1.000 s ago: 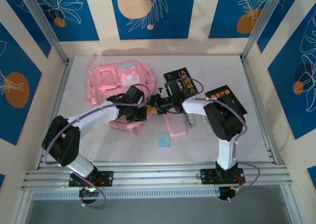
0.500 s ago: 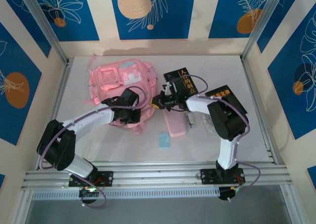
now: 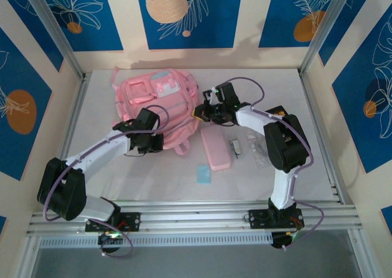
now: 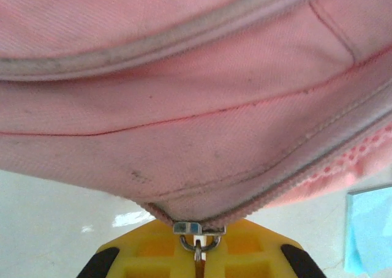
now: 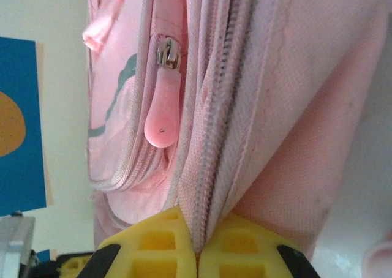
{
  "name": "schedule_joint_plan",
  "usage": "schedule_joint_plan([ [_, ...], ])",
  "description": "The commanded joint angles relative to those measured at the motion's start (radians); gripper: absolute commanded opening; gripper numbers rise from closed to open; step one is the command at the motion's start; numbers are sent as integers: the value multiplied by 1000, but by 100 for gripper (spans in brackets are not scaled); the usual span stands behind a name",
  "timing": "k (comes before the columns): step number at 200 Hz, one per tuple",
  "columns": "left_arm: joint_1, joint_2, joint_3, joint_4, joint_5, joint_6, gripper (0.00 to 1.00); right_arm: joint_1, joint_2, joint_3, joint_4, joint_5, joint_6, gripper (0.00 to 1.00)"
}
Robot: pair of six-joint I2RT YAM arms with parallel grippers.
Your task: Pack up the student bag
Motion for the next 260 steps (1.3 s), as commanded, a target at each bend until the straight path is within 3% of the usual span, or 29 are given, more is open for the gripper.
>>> schedule_joint_plan([
  [1, -36, -14, -15, -13, 62, -71, 0, -50, 44, 111, 50, 65, -18, 3],
  [37, -95, 62, 78, 137, 111, -150, 0, -59, -39, 11, 121, 16, 123, 45],
  [54, -105, 94, 122, 177, 138, -159, 0, -60, -125, -75, 113, 28, 137, 59],
  [110, -127, 182, 206, 251, 172, -168, 0, 0, -373, -309, -41, 88, 192, 70],
  [123, -133, 183, 208, 262, 175, -179, 0, 25, -408, -351, -57, 109, 203, 82],
  [147, -142, 170, 191, 288, 174, -200, 0, 51, -403, -411, 25, 75, 237, 93],
  [162, -145, 157, 178, 298, 175, -212, 0, 63, -369, -433, 111, 60, 271, 94],
  [182, -147, 128, 145, 327, 174, -239, 0, 80, -294, -428, 197, 69, 307, 91],
  [195, -147, 112, 126, 335, 170, -250, 0, 87, -246, -425, 259, 83, 329, 82],
  [220, -147, 99, 98, 326, 170, -260, 0, 82, -175, -422, 362, 119, 351, 44],
  [235, -146, 95, 80, 312, 165, -255, 0, 70, -151, -417, 411, 112, 363, 11],
  [241, -144, 97, 75, 299, 155, -247, 0, 67, -150, -417, 425, 110, 366, 2],
  [260, -137, 101, 63, 233, 104, -197, 0, 57, -165, -412, 423, 108, 350, 0],
])
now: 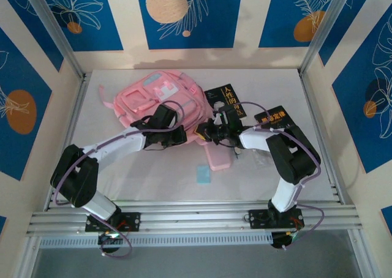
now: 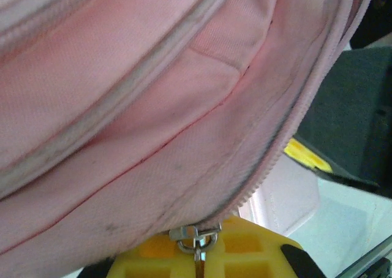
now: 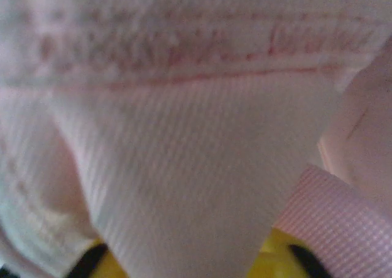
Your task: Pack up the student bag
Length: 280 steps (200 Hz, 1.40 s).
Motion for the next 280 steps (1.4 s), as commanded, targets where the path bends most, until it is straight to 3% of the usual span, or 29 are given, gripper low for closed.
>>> schedule_joint_plan([
  [1, -1, -41, -17, -56, -43, 48, 0, -19, -11, 11, 86, 20, 2, 0],
  [93, 113, -83, -81, -223, -70, 150, 0, -71, -91, -10, 25, 24, -68, 0],
  [171, 280, -145, -145, -275, -348, 387, 0, -83, -142, -7, -78, 17, -157, 0],
  [223, 391, -165, -274, -43, -502, 243, 0, -75, -161, 0, -114, -20, -211, 0],
  [243, 405, -138, -252, -8, -503, 215, 0, -54, -165, 7, -128, -22, -218, 0],
  [259, 405, -120, -220, -6, -461, 207, 11, -20, -161, 14, -124, -15, -207, 0],
  [274, 405, -113, -207, 5, -399, 188, 52, 22, -146, 27, -124, 5, -193, 0],
  [280, 404, -115, -209, 17, -382, 180, 62, 39, -136, 30, -117, 15, -182, 0],
])
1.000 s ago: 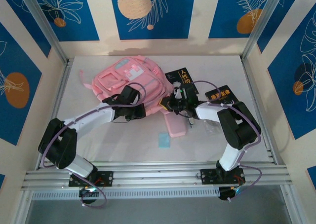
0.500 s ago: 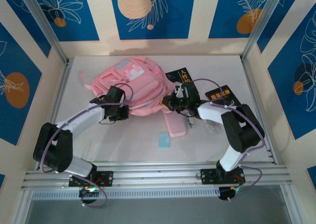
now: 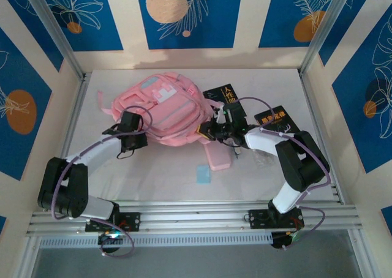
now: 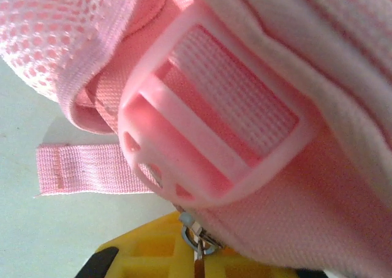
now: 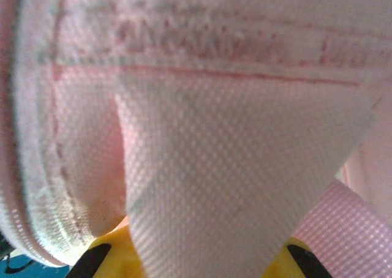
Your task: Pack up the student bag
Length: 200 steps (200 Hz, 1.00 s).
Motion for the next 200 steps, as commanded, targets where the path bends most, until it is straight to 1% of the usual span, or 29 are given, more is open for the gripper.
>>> schedule_joint_plan([
  [1, 40, 15, 39, 33, -36, -77, 63, 49, -25, 41, -6, 40, -8, 0],
  [9, 40, 15, 33, 56, -23, -86, 70, 67, -13, 45, 12, 46, 14, 0],
  [17, 40, 17, 27, 85, -15, -89, 74, 86, 4, 47, 29, 54, 38, 0],
  [36, 41, 50, 35, 136, -29, -93, 75, 136, 36, 62, 48, 71, 89, 0],
  [54, 42, 114, 83, 143, -46, -80, 76, 194, 61, 85, 56, 68, 115, 0],
  [69, 43, 168, 131, 147, -55, -63, 77, 238, 80, 118, 39, 51, 113, 3],
  [85, 51, 216, 186, 122, -114, -42, 78, 275, 101, 170, -7, 19, 79, 6],
  [92, 59, 228, 203, 116, -139, -30, 78, 287, 115, 203, -43, -5, 49, 10],
  [100, 69, 240, 218, 111, -162, -25, 79, 295, 130, 237, -81, -33, 21, 17],
  [106, 80, 243, 229, 108, -169, -24, 80, 295, 139, 257, -111, -51, 0, 22],
  [123, 108, 239, 255, 79, -175, -27, 82, 286, 145, 285, -170, -85, -44, 33],
  [144, 115, 199, 266, 42, -200, -11, 88, 254, 116, 293, -246, -98, -102, 44],
  [150, 115, 185, 268, 32, -200, -7, 91, 244, 103, 293, -269, -98, -121, 46],
  [153, 115, 179, 269, 25, -200, -5, 97, 237, 97, 293, -280, -98, -130, 47],
  [157, 115, 170, 271, 19, -198, -5, 100, 229, 87, 293, -296, -97, -140, 49],
  [183, 113, 115, 260, -8, -135, -19, 100, 173, 36, 302, -406, -84, -213, 54],
  [200, 111, 79, 239, -3, -85, -41, 100, 145, 18, 300, -449, -81, -236, 57],
])
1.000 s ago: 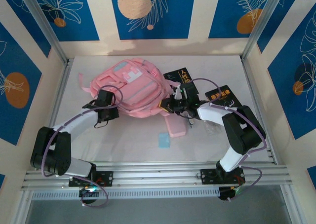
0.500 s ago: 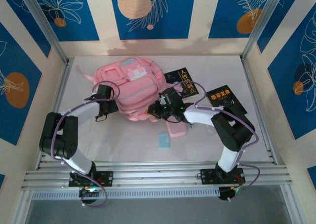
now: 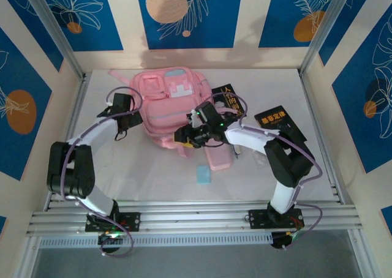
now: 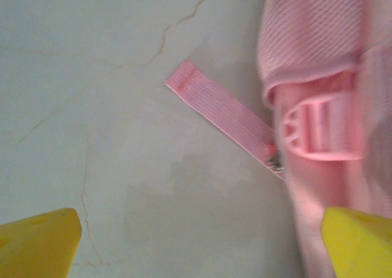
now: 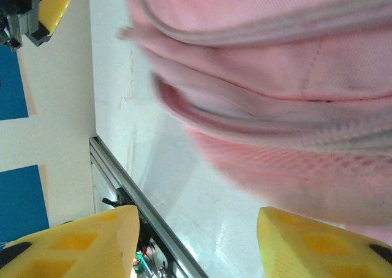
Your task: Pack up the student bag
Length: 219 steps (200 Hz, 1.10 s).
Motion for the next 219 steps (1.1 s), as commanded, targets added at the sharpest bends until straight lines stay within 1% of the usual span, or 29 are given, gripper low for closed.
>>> schedule_joint_plan([
  [1, -8, -73, 1, -17, 88, -25, 100, -46, -74, 30, -113, -38, -93, 58],
  [14, -11, -104, -15, -1, 129, -43, 100, -63, -87, 18, -137, -35, -105, 61],
  [33, -24, -145, -33, 29, 196, -75, 100, -86, -100, 0, -153, -18, -119, 62],
  [47, -46, -165, -36, 46, 236, -98, 100, -130, -107, -5, -179, 0, -148, 62],
  [68, -110, -178, -33, 73, 257, -135, 100, -215, -112, 19, -247, 66, -226, 62],
  [89, -196, -162, -33, 130, 282, -182, 100, -318, -101, 64, -305, 150, -272, 64],
  [98, -232, -146, -19, 139, 282, -191, 100, -369, -91, 87, -322, 170, -292, 64],
  [121, -309, -106, 23, 158, 267, -196, 100, -464, -63, 127, -337, 231, -336, 65],
  [142, -365, -59, 54, 208, 294, -233, 100, -541, -12, 174, -347, 287, -372, 65],
  [171, -431, 45, 147, 228, 313, -234, 100, -596, 94, 249, -339, 315, -436, 66],
  [180, -435, 79, 168, 238, 323, -233, 100, -611, 141, 285, -345, 309, -459, 66],
  [201, -429, 144, 199, 262, 320, -216, 100, -633, 264, 406, -425, 307, -514, 66],
  [219, -423, 185, 227, 238, 286, -177, 100, -636, 342, 480, -467, 309, -557, 66],
])
